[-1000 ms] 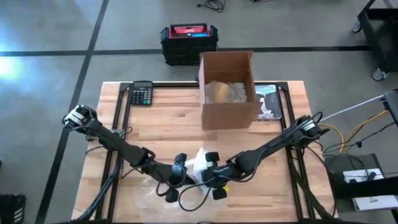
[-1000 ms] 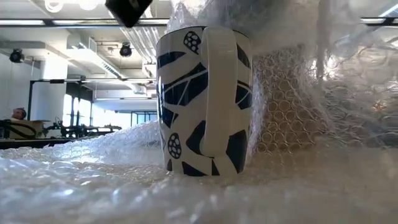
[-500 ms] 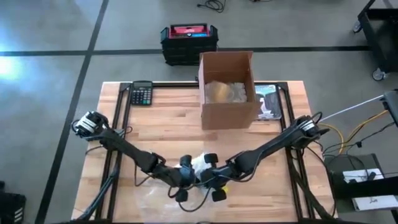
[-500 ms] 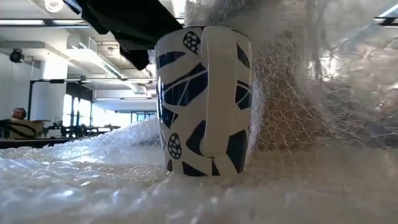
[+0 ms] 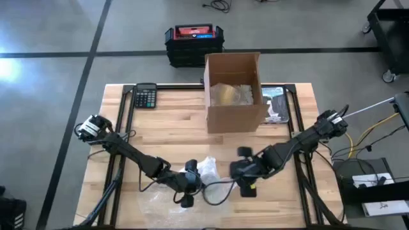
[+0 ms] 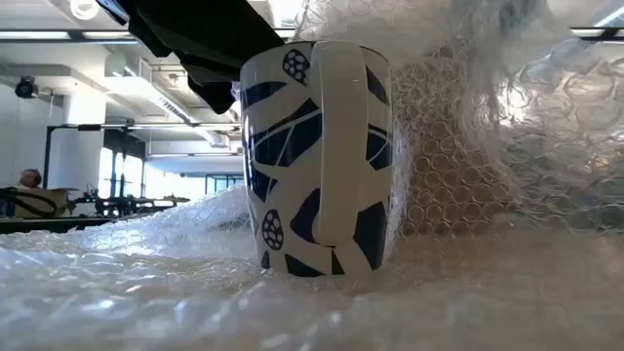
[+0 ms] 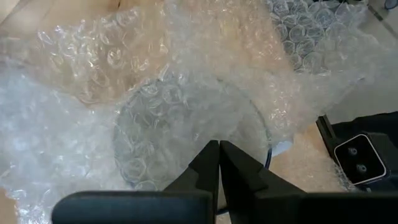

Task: Wrap mug
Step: Wrap the blue patterned mug with the transparent bubble wrap

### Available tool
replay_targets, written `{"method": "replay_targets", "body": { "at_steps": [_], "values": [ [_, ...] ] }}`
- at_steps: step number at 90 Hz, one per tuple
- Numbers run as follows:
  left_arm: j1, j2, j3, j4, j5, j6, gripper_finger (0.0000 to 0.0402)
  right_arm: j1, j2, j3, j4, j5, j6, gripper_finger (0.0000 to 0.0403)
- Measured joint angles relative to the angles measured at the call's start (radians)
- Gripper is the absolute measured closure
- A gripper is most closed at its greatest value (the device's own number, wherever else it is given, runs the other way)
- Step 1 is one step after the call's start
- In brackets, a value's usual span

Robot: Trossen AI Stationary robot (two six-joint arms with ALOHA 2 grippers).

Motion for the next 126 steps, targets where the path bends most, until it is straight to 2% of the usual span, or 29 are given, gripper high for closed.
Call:
{"method": "replay_targets", "body": {
  "at_steps": [9,21,32,44,51,58,69,83,111,126],
  "values": [
    [0.0,0.0,0.0,0.005,0.001,0.0,0.0402,0.025,0.024,-0.052,0.206,0.007,-0.04,0.034],
    [0.0,0.0,0.0,0.006,0.001,0.0,0.0402,0.029,0.079,-0.068,0.545,0.025,-0.23,0.0366],
    [0.0,0.0,0.0,0.006,0.001,0.0,0.0402,-0.018,0.152,-0.068,0.696,0.036,-0.332,0.0392],
    [0.0,0.0,-0.001,0.007,0.001,-0.004,0.0402,-0.08,0.208,-0.07,0.69,0.031,-0.307,0.0399],
    [0.0,-0.007,-0.001,0.006,0.001,-0.005,0.0402,-0.105,0.222,-0.07,0.675,-0.016,-0.274,0.04],
    [-0.002,-0.034,0.003,-0.013,0.008,-0.034,0.0402,-0.117,0.232,-0.07,0.678,-0.069,-0.27,0.0402],
    [-0.004,-0.096,0.026,-0.031,0.007,-0.047,0.0402,-0.115,0.235,-0.069,0.677,-0.076,-0.269,0.0401],
    [-0.002,-0.117,0.021,-0.036,-0.063,-0.01,0.0402,-0.112,0.235,-0.07,0.676,-0.078,-0.269,0.0401],
    [0.011,0.022,0.016,-0.006,-0.066,-0.033,0.0402,-0.112,0.231,-0.059,0.661,-0.081,-0.271,0.04],
    [0.011,0.034,0.017,0.003,-0.068,-0.039,0.0402,-0.112,0.209,0.032,0.49,-0.083,-0.277,0.04]
  ]
}}
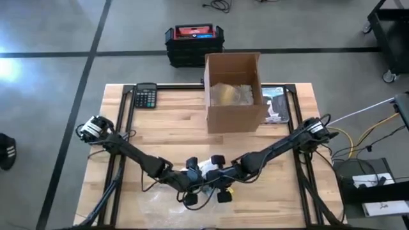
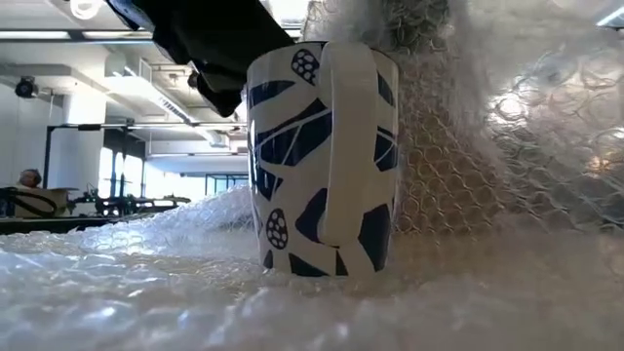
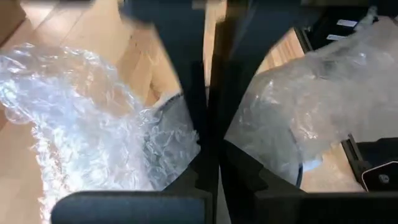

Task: Wrap mug
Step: Wrap the blue patterned mug with the transparent bubble wrap

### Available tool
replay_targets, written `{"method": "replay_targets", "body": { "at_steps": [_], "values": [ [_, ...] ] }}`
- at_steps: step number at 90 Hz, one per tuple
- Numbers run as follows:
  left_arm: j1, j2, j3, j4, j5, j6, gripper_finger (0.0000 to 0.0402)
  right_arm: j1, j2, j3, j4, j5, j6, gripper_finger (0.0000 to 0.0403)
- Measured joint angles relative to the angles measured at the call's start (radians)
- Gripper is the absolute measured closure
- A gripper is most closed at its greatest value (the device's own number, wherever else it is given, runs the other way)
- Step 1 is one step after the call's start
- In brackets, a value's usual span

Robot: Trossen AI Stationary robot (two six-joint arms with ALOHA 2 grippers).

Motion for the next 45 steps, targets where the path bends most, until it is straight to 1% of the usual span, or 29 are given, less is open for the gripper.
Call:
{"method": "replay_targets", "body": {
  "at_steps": [12,18,22,31,35,40,45],
  "values": [
    [0.0,-0.006,0.0,-0.005,0.008,0.002,0.0402,0.001,-0.022,0.094,-0.182,0.011,-0.002,0.04],
    [0.0,-0.007,0.0,-0.005,0.009,0.002,0.0402,0.002,-0.028,0.113,-0.25,0.047,-0.003,0.04],
    [0.0,-0.007,0.0,-0.005,0.016,0.002,0.0402,0.003,-0.032,0.116,-0.272,0.11,-0.008,0.04],
    [0.0,-0.007,0.0,-0.003,0.027,0.002,0.0402,0.002,-0.036,0.105,-0.289,0.324,-0.01,0.04],
    [0.0,-0.007,0.0,-0.003,0.028,0.002,0.0402,-0.005,-0.026,0.092,-0.273,0.374,-0.014,0.04],
    [0.0,-0.007,0.0,-0.003,0.029,0.002,0.0402,-0.011,-0.005,0.081,-0.238,0.374,-0.031,0.04],
    [0.0,-0.007,0.0,-0.002,0.031,0.002,0.0402,-0.011,0.018,0.078,-0.194,0.32,-0.061,0.04]
  ]
}}
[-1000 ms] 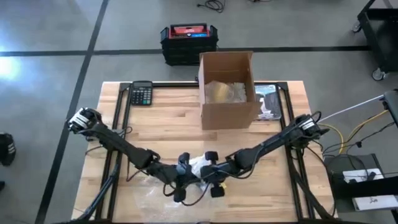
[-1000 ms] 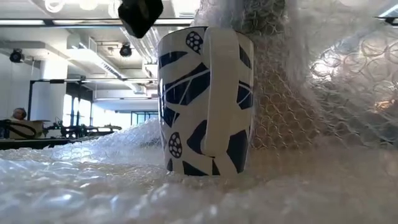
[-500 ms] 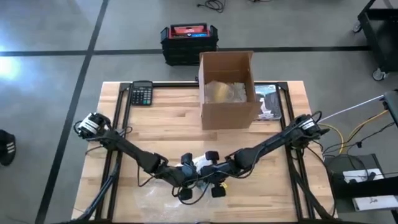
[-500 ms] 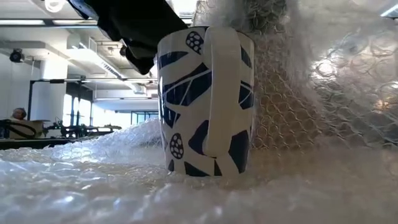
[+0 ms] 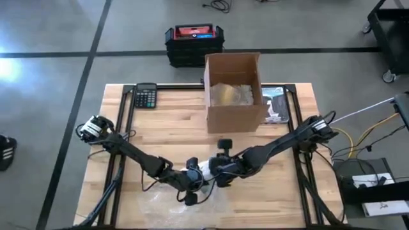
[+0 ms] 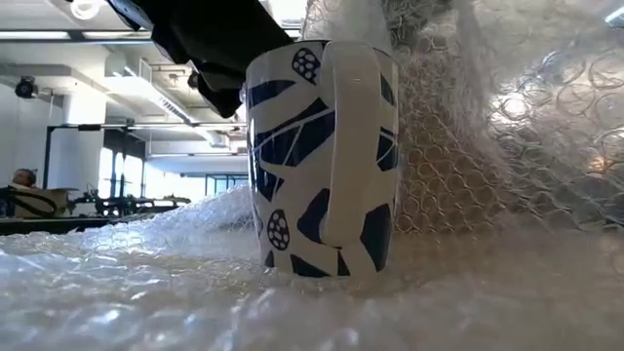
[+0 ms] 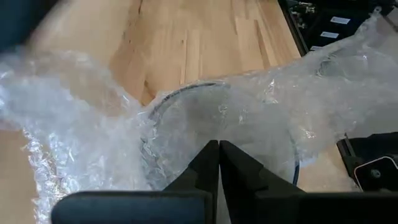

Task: Wrap mug
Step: Wrap the blue patterned mug with the transparent bubble wrap

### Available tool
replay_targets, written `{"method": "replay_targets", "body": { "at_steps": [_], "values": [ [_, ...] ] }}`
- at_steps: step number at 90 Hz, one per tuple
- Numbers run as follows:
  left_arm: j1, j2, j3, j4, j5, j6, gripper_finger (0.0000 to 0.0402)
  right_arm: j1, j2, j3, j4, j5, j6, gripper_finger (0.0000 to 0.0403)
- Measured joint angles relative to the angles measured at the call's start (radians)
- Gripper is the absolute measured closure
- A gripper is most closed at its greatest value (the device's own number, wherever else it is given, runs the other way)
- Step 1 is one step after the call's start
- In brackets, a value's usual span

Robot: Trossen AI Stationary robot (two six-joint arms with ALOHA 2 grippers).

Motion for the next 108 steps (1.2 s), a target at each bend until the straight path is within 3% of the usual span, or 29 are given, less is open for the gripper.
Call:
{"method": "replay_targets", "body": {
  "at_steps": [17,57,72,86,93,108],
  "values": [
    [-0.001,0.0,0.0,0.002,0.004,0.0,0.0402,0.055,0.017,0.0,0.132,-0.191,-0.051,0.04],
    [-0.003,-0.013,0.005,-0.014,0.013,-0.016,0.0402,0.078,0.117,0.005,0.143,-0.203,-0.021,0.0401],
    [-0.013,-0.058,0.053,-0.083,0.108,-0.027,0.0402,0.076,0.113,0.002,0.134,-0.207,-0.011,0.0401],
    [-0.022,-0.09,0.092,-0.179,0.112,0.004,0.0402,0.07,0.106,-0.001,0.13,-0.205,-0.017,0.0401],
    [-0.019,-0.088,0.094,-0.185,0.081,0.035,0.0402,0.067,0.106,-0.001,0.13,-0.205,-0.013,0.0401],
    [-0.02,-0.059,0.072,-0.165,-0.11,0.04,0.0402,0.067,0.106,-0.001,0.132,-0.203,-0.01,0.0401]
  ]
}}
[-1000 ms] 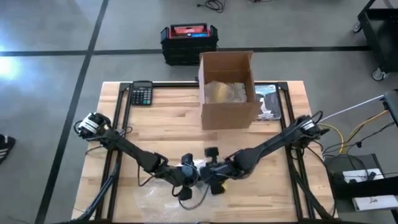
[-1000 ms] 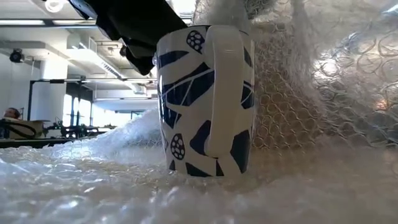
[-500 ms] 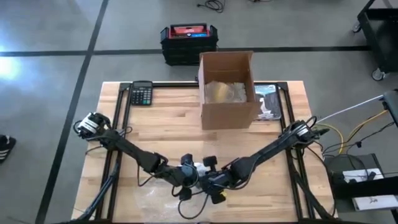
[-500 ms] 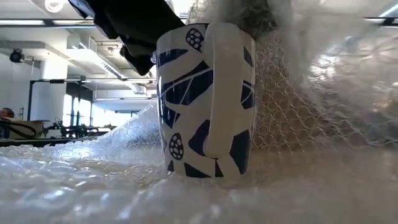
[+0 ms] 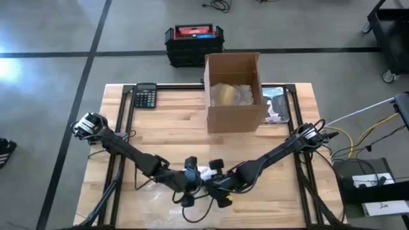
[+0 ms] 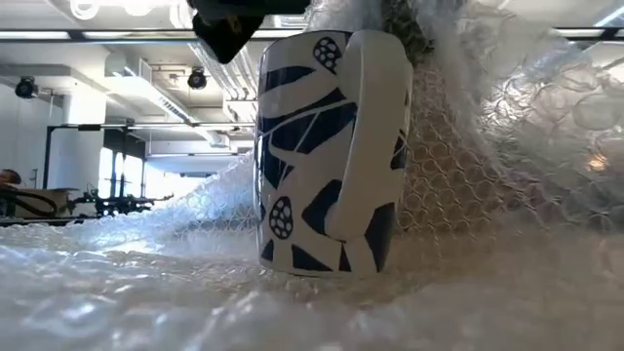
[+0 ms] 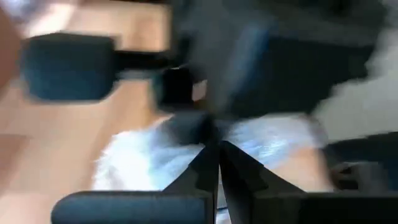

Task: Wrap mug
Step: Wrap the blue patterned mug with the transparent bubble wrap

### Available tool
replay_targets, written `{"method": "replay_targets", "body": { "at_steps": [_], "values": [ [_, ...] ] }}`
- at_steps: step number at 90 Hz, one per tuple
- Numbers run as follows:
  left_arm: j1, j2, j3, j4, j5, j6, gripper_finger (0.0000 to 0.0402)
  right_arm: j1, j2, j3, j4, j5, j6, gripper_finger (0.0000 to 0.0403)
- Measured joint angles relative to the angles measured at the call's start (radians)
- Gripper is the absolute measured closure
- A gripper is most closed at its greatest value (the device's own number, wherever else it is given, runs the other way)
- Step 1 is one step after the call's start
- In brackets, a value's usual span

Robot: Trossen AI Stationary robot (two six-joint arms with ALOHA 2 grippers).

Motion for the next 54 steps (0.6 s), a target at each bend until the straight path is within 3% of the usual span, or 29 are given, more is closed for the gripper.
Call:
{"method": "replay_targets", "body": {
  "at_steps": [26,54],
  "values": [
    [0.002,0.083,-0.01,0.052,-0.012,0.005,0.0402,0.0,-0.005,0.019,-0.026,-0.004,0.0,0.04],
    [0.002,0.083,-0.01,0.049,0.004,0.005,0.0402,0.009,-0.029,0.233,-0.373,-0.007,0.042,0.04]
  ]
}}
